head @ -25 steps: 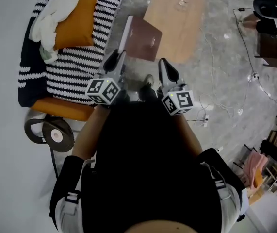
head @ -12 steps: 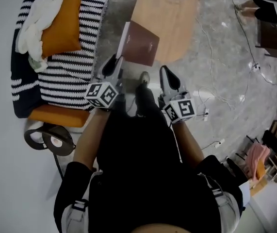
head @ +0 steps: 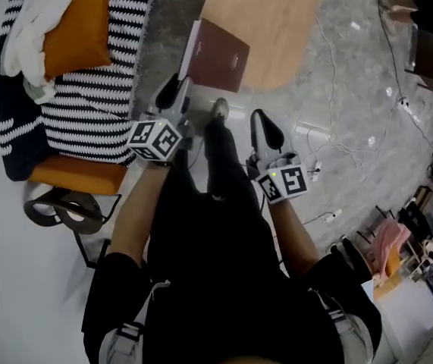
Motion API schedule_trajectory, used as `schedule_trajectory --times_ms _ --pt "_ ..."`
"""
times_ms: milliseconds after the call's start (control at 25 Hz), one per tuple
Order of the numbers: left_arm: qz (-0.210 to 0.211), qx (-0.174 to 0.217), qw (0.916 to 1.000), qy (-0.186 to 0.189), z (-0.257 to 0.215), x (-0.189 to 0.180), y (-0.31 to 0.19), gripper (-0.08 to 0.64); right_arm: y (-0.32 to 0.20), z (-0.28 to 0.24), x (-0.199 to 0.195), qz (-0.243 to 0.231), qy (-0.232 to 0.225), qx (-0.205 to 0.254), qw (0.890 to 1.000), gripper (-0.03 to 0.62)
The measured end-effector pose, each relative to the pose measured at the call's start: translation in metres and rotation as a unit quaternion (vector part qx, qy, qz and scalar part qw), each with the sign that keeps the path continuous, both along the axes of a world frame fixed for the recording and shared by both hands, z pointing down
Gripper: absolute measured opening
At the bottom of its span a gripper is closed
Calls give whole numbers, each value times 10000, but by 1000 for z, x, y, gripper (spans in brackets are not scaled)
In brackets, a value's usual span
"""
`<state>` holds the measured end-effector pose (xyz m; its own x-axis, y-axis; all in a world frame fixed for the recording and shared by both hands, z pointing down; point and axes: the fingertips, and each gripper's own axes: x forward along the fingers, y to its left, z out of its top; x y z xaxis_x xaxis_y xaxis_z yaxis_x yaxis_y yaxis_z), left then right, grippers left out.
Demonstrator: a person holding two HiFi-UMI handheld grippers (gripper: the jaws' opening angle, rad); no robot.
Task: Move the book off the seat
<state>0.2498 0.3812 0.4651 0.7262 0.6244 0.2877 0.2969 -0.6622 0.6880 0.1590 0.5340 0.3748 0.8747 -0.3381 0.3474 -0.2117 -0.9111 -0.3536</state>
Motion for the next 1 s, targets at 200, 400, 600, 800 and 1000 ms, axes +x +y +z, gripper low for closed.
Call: schedule_trajectory --times_ms 200,400,600,800,1000 --pt "-20 -107 9999 -111 40 14 -2 140 -1 30 1 -41 -205 -23 9998 8" --pt "-121 -128 9994 -302 78 16 -2 140 0 55 -1 -90 -386 -24 9992 8" --pt "-179 -242 9984 -475 107 19 -1 140 -1 73 9 -86 -469 11 9989 8" --pt "-227 -265 9979 -539 134 31 2 140 2 93 21 -89 -557 51 9984 8" --pt "-253 -352 9969 -662 161 36 5 140 2 112 22 -144 -767 51 9969 8"
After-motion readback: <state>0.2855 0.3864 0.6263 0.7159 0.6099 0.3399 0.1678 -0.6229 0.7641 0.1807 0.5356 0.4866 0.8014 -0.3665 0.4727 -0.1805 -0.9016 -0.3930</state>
